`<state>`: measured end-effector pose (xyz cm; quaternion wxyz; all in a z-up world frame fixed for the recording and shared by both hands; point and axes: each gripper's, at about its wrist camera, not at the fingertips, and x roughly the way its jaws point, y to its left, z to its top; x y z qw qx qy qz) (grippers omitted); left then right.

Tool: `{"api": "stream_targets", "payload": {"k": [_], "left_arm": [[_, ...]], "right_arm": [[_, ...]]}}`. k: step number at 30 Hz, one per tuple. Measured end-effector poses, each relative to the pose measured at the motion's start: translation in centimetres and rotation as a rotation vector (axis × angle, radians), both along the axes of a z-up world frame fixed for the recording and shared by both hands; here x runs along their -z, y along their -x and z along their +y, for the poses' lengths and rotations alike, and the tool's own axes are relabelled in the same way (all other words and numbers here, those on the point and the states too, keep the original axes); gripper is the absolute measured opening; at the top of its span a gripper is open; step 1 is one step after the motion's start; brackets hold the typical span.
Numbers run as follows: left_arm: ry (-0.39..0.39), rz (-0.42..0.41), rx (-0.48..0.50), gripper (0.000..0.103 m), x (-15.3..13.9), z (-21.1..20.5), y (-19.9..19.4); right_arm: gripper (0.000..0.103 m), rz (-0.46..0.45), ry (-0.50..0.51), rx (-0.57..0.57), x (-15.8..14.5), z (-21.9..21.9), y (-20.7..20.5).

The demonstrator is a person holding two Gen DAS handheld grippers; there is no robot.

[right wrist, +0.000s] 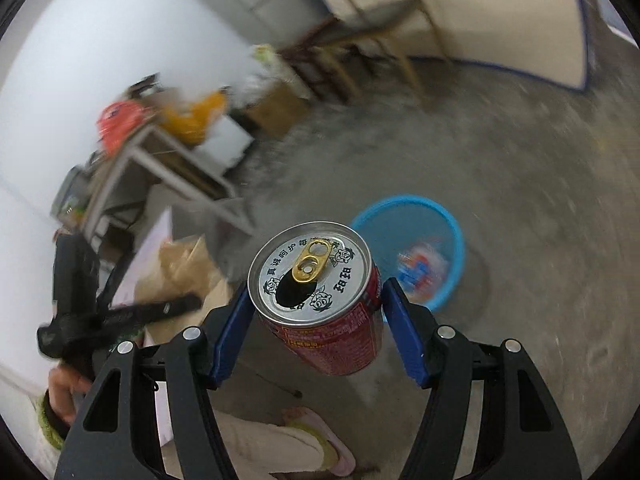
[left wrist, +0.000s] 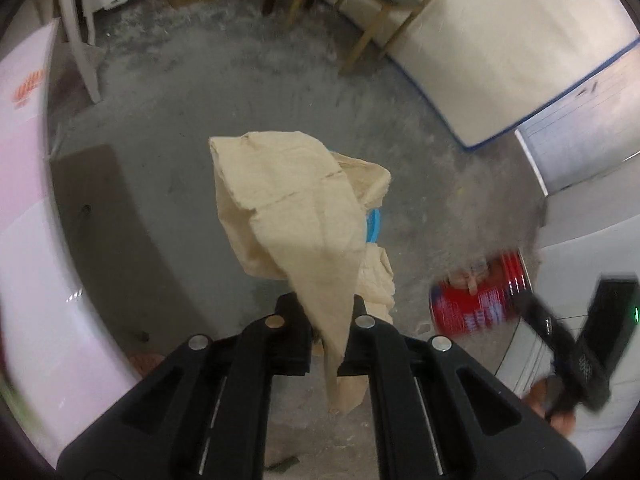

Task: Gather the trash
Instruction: 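Open the left tool over the blue wastebasket while the right tool releases the red can there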

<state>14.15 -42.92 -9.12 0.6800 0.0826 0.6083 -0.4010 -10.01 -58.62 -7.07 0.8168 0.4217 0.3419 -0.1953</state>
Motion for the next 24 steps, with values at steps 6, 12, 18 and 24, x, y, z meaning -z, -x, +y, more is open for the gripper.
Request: {"api": "stream_targets", "payload": {"k": [6, 12, 18, 24], "left_arm": [[-0.134, 0.043, -0.077, 0.055, 5.8, -7.2, -2.4], [-0.133, 0.026, -0.092, 0.055, 5.9, -7.4, -3.6], [-0.067, -0.088, -0.041, 0.055, 0.3, -3.8, -3.3], [0.043, -0.129, -0.07, 0.056, -6.1, 2.3, -3.2]], "right_arm": [[0.064, 0.059, -0.043, 0.056, 3.0, -1.9, 2.0], [0.064, 0.087, -0.057, 0.053, 4.9, -2.3, 0.8], [0.064, 0.113, -0.042, 0.016, 6.2, -3.3, -3.1], [0.064, 0.146, 0.01, -0.008, 6.7, -4.4, -9.1]]}}
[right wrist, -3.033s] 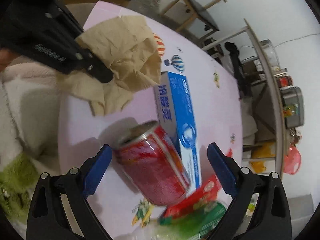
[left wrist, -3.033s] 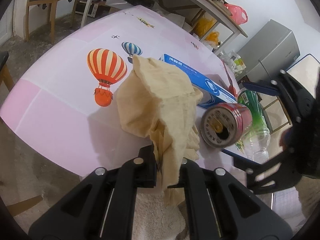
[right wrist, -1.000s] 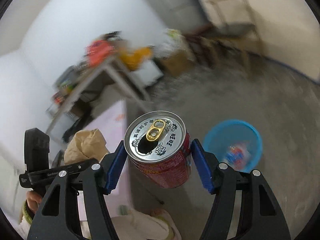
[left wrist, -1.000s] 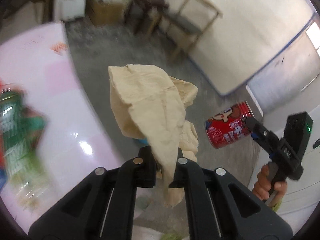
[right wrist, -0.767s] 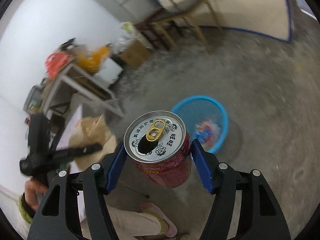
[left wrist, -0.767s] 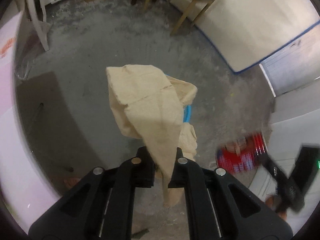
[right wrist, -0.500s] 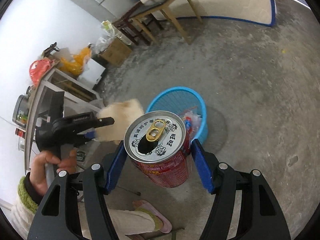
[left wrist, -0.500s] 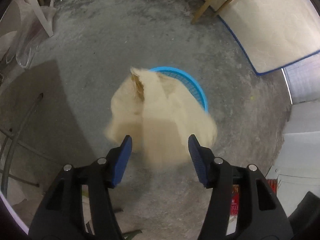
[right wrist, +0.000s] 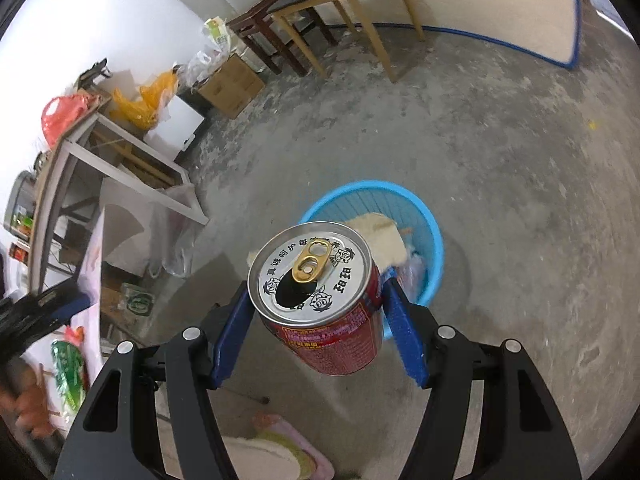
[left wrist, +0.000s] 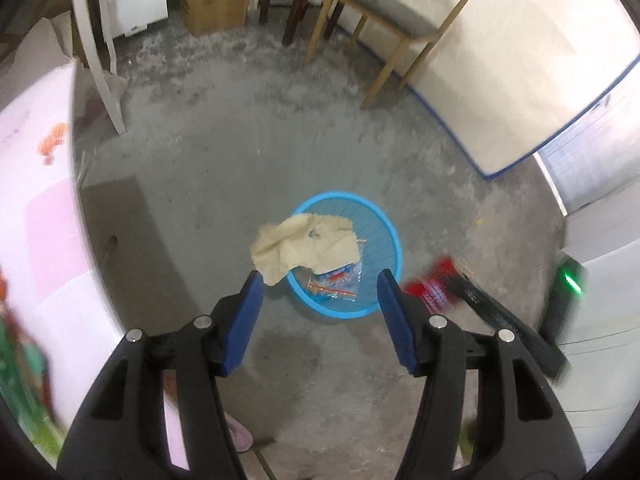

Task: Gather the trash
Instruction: 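Open the left tool over the blue wastebasket while the right tool releases the red can there, then return both tools to the table above the green bottle and snack bag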

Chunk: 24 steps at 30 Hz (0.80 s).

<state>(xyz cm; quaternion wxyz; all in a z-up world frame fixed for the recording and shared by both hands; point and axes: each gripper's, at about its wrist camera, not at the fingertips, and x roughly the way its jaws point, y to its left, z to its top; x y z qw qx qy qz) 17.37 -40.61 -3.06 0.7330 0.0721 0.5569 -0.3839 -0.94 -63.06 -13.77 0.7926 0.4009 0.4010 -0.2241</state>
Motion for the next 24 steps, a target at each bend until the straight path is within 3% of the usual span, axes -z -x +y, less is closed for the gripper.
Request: {"api": "stream_targets", "payload": {"k": [3, 5, 6, 10, 17, 24], "left_arm": [[0.034, -0.041, 0.003, 0.059, -2.3, 3.4, 0.8], [0.05, -0.079, -0.014, 0.061, -3.6, 7.2, 1.7], [0.05, -0.089, -0.026, 0.062, -3.9, 8.6, 1.9], [0.047, -0.113, -0.098, 0.062, -4.5, 15.9, 3.6], [0.063, -0.171, -0.269, 0.062, -5.5, 26.2, 5.8], [0.078, -0.231, -0.361, 0.063, -5.6, 31.5, 7.5]], "right_arm": [[0.065, 0.04, 0.006, -0.007, 1.3, -0.8, -3.8], [0.072, 0.062, -0.019, -0.029, 2.7, -1.4, -6.3], [0.076, 0.078, -0.034, -0.033, 3.8, -1.6, -7.6], [0.077, 0.134, -0.046, -0.049, 6.2, -1.2, -9.9], [0.077, 0.12, -0.048, -0.057, 6.1, 0.5, -8.0], [0.077, 0.054, 0.022, -0.047, 0.9, 1.9, -3.1]]}}
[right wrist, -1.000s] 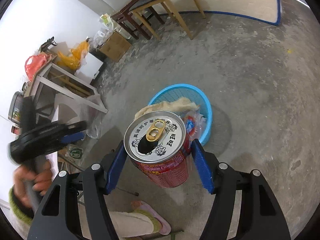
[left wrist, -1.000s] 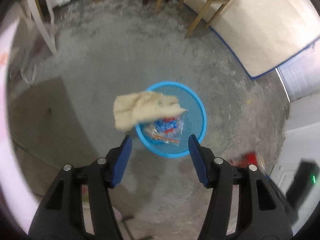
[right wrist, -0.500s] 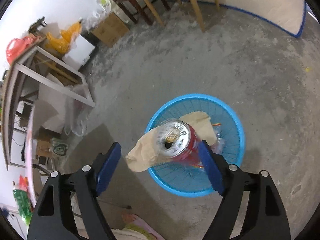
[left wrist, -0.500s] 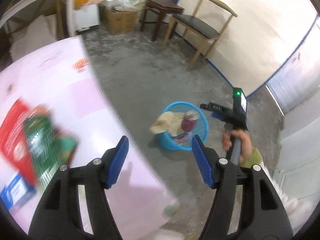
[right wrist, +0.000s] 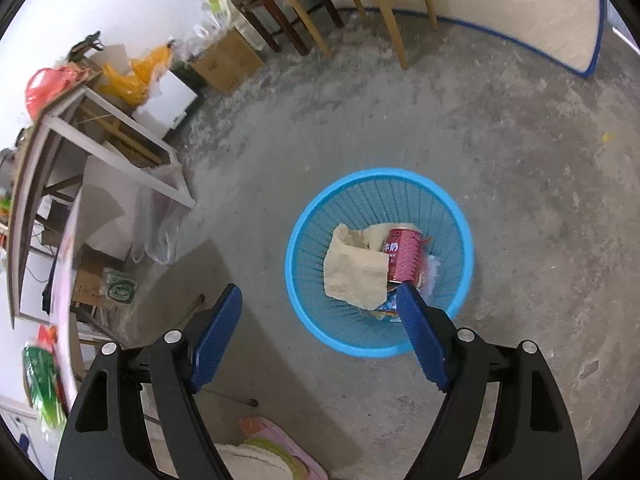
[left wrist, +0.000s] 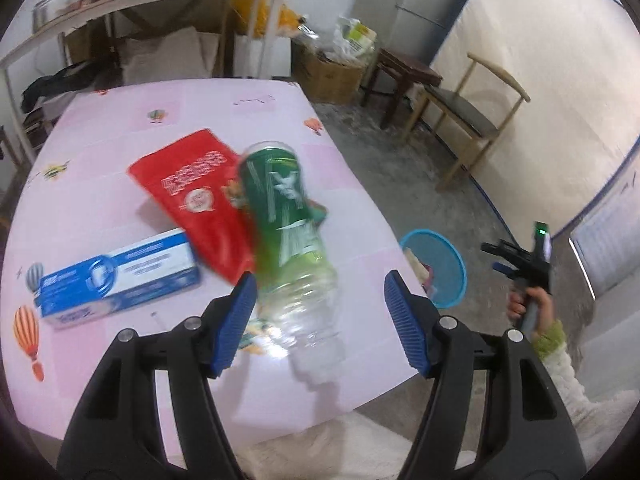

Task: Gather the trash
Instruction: 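Return both tools to the table above the green bottle and snack bag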

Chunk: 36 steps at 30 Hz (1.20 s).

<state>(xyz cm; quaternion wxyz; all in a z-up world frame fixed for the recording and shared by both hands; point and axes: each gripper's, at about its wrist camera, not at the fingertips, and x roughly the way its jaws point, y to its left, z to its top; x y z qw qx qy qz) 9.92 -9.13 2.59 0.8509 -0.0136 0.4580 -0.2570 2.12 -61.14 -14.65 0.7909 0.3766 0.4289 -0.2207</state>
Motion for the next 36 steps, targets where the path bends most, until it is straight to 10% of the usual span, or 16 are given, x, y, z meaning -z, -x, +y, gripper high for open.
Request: {"api": "stream_targets", "payload": {"k": [18, 36], "left_arm": [[0.06, -0.06, -0.252, 0.069, 3.1, 13.3, 3.3], [0.085, 0.001, -0.221, 0.07, 8.1, 13.3, 2.6]], "right_arm": [[0.087, -0.34, 0.099, -0.568, -18.9, 21.5, -5.1], [0.087, 0.0, -0.037, -0.797, -11.8, 37.3, -15.1]]}}
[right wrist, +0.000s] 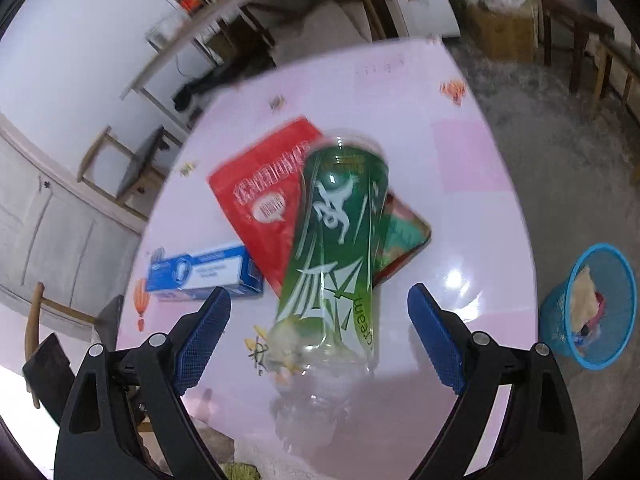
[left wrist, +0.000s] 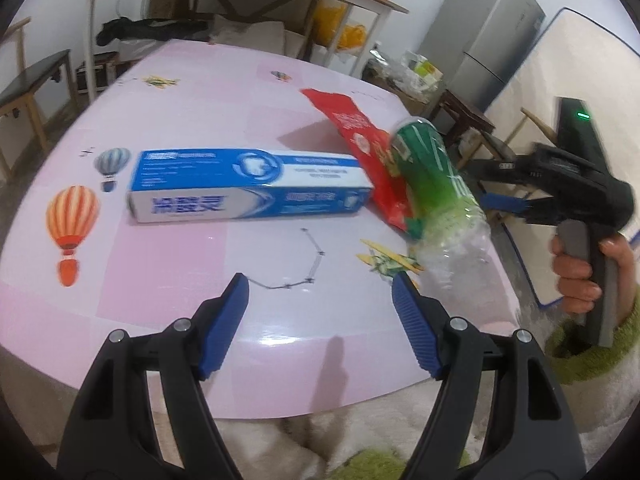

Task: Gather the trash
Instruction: 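Return both tools to the table above the green bottle and snack bag, then grasp the green plastic bottle with the right tool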

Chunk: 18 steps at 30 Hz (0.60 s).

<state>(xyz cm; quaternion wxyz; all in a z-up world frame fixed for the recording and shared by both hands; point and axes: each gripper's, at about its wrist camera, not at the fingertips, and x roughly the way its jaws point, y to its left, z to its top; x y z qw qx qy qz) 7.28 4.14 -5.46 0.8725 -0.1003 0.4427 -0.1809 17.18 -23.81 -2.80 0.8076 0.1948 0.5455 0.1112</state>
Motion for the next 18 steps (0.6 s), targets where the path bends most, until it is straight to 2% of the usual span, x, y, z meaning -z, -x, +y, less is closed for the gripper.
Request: {"api": "stream_targets", "payload": {"k": [4, 8, 11, 14, 18], "left_arm": [[-0.004, -0.003, 0.045, 0.071, 0.2, -1.3, -0.1], [0.006, 0.005, 0.068, 0.071, 0.5, -2.0, -0.2], [0.011, 0.014, 0.078, 0.071, 0.7, -2.3, -0.1], [0.013, 0.015, 0.083, 0.071, 0.7, -2.4, 0.0], [0.017, 0.014, 0.084, 0.071, 0.7, -2.5, 0.0]], "right_arm": [[0.087, 0.071, -0.025, 0.015, 2.2, 0.3, -1.4], [0.087, 0.093, -0.031, 0.025, 3.1, 0.6, -1.8], [0.076, 0.106, -0.056, 0.028, 3.6, 0.5, -1.8], [0.061, 0.109, -0.137, 0.033, 4.0, -0.1, -1.4], [0.059, 0.079, -0.149, 0.055, 3.6, -0.6, -0.7]]}}
